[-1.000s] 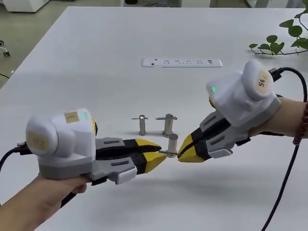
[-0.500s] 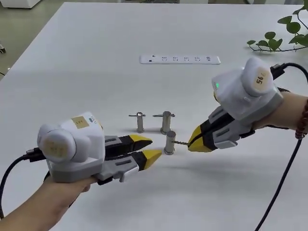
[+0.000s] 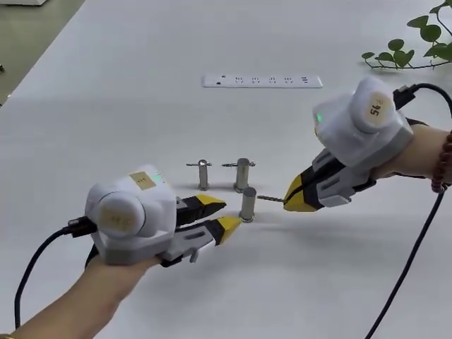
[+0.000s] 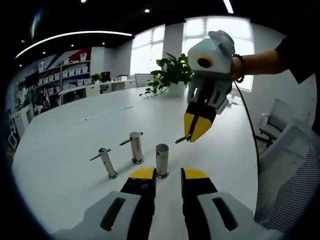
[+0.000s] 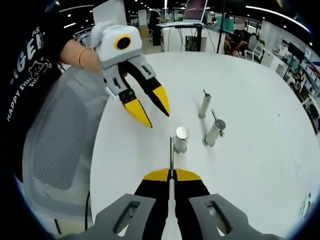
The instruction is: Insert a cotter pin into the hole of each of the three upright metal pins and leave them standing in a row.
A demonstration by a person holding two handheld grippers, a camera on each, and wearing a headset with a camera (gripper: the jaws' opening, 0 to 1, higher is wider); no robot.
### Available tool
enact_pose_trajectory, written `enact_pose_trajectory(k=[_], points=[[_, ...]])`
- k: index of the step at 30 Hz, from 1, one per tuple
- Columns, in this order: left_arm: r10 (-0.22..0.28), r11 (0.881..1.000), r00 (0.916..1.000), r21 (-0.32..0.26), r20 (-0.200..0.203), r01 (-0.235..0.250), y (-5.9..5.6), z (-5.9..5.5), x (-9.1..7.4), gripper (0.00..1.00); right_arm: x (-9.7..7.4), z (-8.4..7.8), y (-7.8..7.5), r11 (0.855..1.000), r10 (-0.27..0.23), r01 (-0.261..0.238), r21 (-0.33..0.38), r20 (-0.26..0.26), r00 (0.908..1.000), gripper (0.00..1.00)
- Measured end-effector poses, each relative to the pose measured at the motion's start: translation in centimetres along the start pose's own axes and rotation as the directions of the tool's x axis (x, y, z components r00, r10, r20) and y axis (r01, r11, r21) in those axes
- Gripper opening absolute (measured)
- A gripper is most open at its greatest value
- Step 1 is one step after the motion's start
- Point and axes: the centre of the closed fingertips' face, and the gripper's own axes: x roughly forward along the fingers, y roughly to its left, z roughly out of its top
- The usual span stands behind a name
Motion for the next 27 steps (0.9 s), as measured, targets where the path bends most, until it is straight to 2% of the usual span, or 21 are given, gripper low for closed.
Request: enact_pose_trajectory(k=[16,27], points=[[0.069,0.998,0.9969,0.003,-0.037,-0.069,0.9,-0.9,2.7,0.18,0.9,-0.9,-1.2,1.0,0.006,-0.006,0.012,-0.025,0.9997,0.0],[0.075,0.997,0.9958,0.002,-0.052,-0.075,0.9,-1.0,4.1,0.18,1.3,-0.5,-1.4,1.0,0.022,-0.022,0.005,-0.017,0.9996,0.0]])
